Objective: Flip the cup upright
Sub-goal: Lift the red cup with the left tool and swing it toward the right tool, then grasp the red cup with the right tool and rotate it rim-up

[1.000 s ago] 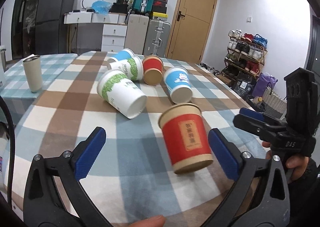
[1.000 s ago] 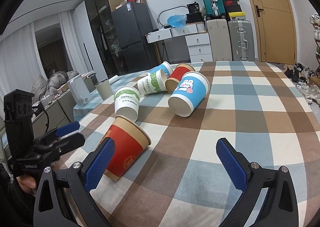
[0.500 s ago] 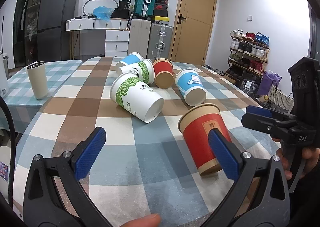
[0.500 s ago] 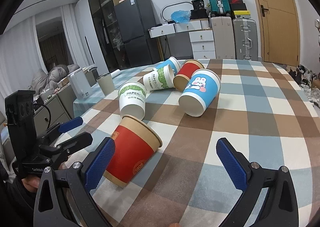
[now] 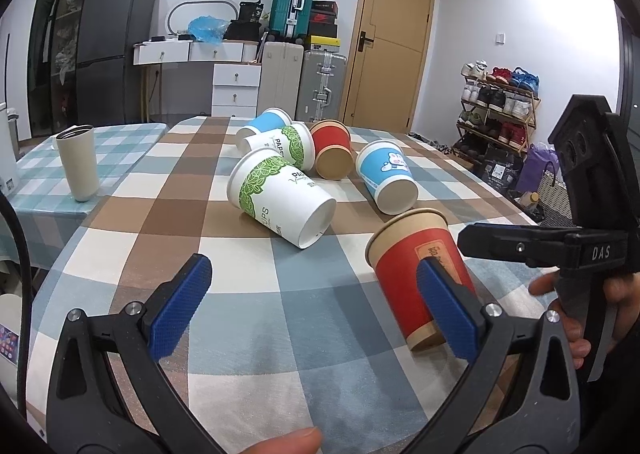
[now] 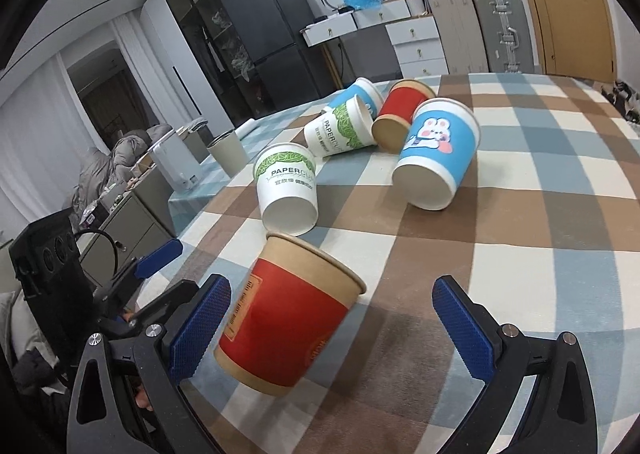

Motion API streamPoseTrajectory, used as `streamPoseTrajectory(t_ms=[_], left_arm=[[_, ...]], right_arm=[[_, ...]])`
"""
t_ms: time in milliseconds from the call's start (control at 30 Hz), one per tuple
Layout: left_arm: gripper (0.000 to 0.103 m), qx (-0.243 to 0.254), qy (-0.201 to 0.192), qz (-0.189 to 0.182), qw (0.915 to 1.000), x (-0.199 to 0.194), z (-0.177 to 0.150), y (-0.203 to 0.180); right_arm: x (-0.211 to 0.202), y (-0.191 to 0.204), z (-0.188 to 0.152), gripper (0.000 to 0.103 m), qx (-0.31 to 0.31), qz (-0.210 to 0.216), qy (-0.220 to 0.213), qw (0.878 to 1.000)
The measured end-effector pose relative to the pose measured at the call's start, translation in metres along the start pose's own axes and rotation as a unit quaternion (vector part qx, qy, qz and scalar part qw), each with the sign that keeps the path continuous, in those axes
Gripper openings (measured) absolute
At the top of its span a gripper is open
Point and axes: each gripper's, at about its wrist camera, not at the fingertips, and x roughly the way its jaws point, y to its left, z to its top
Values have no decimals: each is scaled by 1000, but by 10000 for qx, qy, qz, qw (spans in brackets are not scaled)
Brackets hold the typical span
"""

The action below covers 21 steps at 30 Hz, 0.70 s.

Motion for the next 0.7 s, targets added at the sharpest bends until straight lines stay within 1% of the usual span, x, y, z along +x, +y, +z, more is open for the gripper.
streamPoseTrajectory(t_ms=[267, 467, 500, 533, 600, 700], left_arm=[[102, -11, 9, 7, 10000, 1, 0, 2], [102, -9, 7, 10, 10000, 1, -1, 3], [102, -10, 6, 11, 10000, 2, -1, 3], [102, -10, 9, 7, 10000, 1, -1, 3], [102, -9, 7, 12, 10000, 1, -1, 3], [102, -5, 8, 14, 10000, 1, -1, 3]], right_arm=[[25, -2, 8, 102, 489, 489, 570, 9960], [40, -12, 10, 86, 982, 911, 989, 9860], [41, -13, 11, 83, 1036, 953, 1040, 9846], [43, -15, 11, 77, 1092, 987, 1097, 9830], [43, -16, 10, 71, 1159, 1057, 1160, 9808], [39, -16, 10, 69, 1168, 1074, 1119, 9810]])
